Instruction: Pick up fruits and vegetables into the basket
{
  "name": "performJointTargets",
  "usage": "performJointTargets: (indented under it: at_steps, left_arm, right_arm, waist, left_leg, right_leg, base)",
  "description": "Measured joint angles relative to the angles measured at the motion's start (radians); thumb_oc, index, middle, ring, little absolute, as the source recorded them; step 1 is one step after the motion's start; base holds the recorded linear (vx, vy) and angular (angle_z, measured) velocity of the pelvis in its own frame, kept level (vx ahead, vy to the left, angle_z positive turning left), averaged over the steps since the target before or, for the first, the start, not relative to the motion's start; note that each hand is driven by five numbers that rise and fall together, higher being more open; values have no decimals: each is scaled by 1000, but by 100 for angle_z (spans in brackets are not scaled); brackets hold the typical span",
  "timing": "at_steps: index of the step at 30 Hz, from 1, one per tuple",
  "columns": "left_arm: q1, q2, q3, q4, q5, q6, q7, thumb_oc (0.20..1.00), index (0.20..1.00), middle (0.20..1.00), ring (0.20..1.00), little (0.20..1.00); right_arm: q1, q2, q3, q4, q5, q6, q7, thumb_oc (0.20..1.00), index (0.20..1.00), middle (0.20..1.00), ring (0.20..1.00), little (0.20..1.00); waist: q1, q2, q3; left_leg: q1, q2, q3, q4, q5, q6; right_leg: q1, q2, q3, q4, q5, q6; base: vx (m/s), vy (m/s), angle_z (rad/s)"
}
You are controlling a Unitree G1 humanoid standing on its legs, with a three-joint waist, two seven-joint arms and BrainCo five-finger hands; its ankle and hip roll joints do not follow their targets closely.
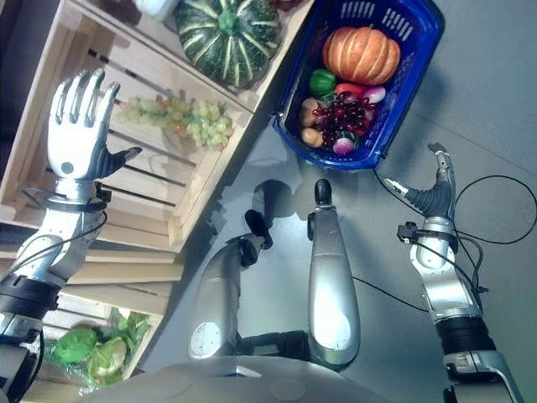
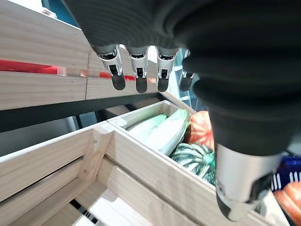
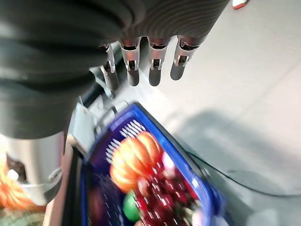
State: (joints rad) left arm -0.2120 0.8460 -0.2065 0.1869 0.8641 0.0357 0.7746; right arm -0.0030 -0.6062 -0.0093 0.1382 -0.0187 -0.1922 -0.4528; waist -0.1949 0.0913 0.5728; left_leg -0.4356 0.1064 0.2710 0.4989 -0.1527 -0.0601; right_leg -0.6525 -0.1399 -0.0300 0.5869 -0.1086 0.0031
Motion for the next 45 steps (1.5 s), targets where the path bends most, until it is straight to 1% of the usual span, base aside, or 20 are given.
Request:
performJointTargets:
  at_steps: [4, 9, 12, 16, 22, 26, 30, 35, 39, 43, 45]
  left_arm:
    - [8, 0, -32, 46, -23, 11, -27, 1000, 1000, 1000, 1000, 1000]
    - [3, -2, -81, 130, -94, 49, -70, 1000, 1000, 1000, 1000, 1000]
    - [-9, -4, -84, 174, -128, 52, -98, 1000, 1000, 1000, 1000, 1000]
    - [-56, -10, -111, 255, -157, 53, -108, 1000, 1000, 1000, 1000, 1000]
    - [-122, -13, -113, 351, -169, 72, -114, 1000, 1000, 1000, 1000, 1000]
    - [-194, -14, -114, 429, -168, 94, -101, 1000, 1000, 1000, 1000, 1000]
    - [-236, -17, -114, 456, -167, 103, -55, 1000, 1000, 1000, 1000, 1000]
    - [-282, -20, -120, 483, -167, 116, -49, 1000, 1000, 1000, 1000, 1000]
    - [-322, -24, -154, 514, -168, 118, -75, 1000, 1000, 1000, 1000, 1000]
    - [-369, -28, -191, 573, -188, 120, -118, 1000, 1000, 1000, 1000, 1000]
    - [-385, -33, -193, 589, -204, 121, -133, 1000, 1000, 1000, 1000, 1000]
  right_arm:
    - [31, -19, -36, -38, 10, -19, 25, 1000, 1000, 1000, 1000, 1000]
    - [47, -42, -52, -96, 30, -25, 48, 1000, 1000, 1000, 1000, 1000]
    - [51, -46, -70, -117, 39, -27, 49, 1000, 1000, 1000, 1000, 1000]
    - [57, -61, -76, -153, 38, -34, 60, 1000, 1000, 1000, 1000, 1000]
    - [57, -88, -77, -196, 34, -51, 70, 1000, 1000, 1000, 1000, 1000]
    - [57, -99, -77, -211, 24, -53, 69, 1000, 1000, 1000, 1000, 1000]
    - [56, -121, -77, -213, -15, -51, 34, 1000, 1000, 1000, 1000, 1000]
    - [54, -121, -74, -213, -15, -50, 23, 1000, 1000, 1000, 1000, 1000]
    - [54, -120, -73, -212, -15, -49, 22, 1000, 1000, 1000, 1000, 1000]
    - [49, -120, -69, -211, -13, -48, 19, 1000, 1000, 1000, 1000, 1000]
    - [48, -120, -69, -208, -13, -48, 15, 1000, 1000, 1000, 1000, 1000]
  waist:
    - [-7, 0, 0]
    - [-36, 0, 0]
    - [-47, 0, 0]
    - [-61, 0, 0]
    - [-82, 0, 0]
    - [-85, 0, 0]
    - [-85, 0, 0]
    - [-85, 0, 0]
    - [-92, 0, 0]
    - [-99, 0, 0]
    - [-102, 0, 0]
  left_leg:
    - [22, 0, 15, -9, 0, -1]
    - [23, 0, 29, -14, 0, -3]
    - [21, 0, 38, -14, 0, -3]
    - [8, 1, 48, -14, 0, -4]
    - [-27, 3, 55, -8, -1, -5]
    - [-61, 16, 57, 13, -8, -9]
    - [-101, 18, 55, 38, -13, -9]
    - [-141, 29, 55, 78, -29, -3]
    - [-178, 32, 55, 107, -38, 4]
    - [-219, 35, 51, 121, -39, 3]
    - [-235, 35, 48, 124, -40, 1]
  right_leg:
    - [8, 8, 17, 1, 0, 0]
    - [-4, 13, 29, 1, 1, 0]
    - [-13, 16, 39, 4, 1, 0]
    - [-34, 17, 47, 7, 1, 0]
    - [-73, 22, 53, 13, 2, -2]
    - [-104, 32, 55, 21, 3, -4]
    - [-141, 33, 57, 40, 3, -4]
    - [-175, 32, 64, 63, 2, -4]
    - [-206, 31, 67, 78, 3, -4]
    - [-242, 35, 66, 83, 3, -4]
    - [-257, 36, 66, 84, 3, -5]
  base:
    - [29, 55, -13]
    - [18, 60, -7]
    - [12, 37, -8]
    - [18, 62, -6]
    - [19, 47, -4]
    - [18, 20, -5]
    - [7, 9, 1]
    - [19, 30, -1]
    - [4, 9, 0]
    - [0, 0, 0]
    - [0, 0, 0]
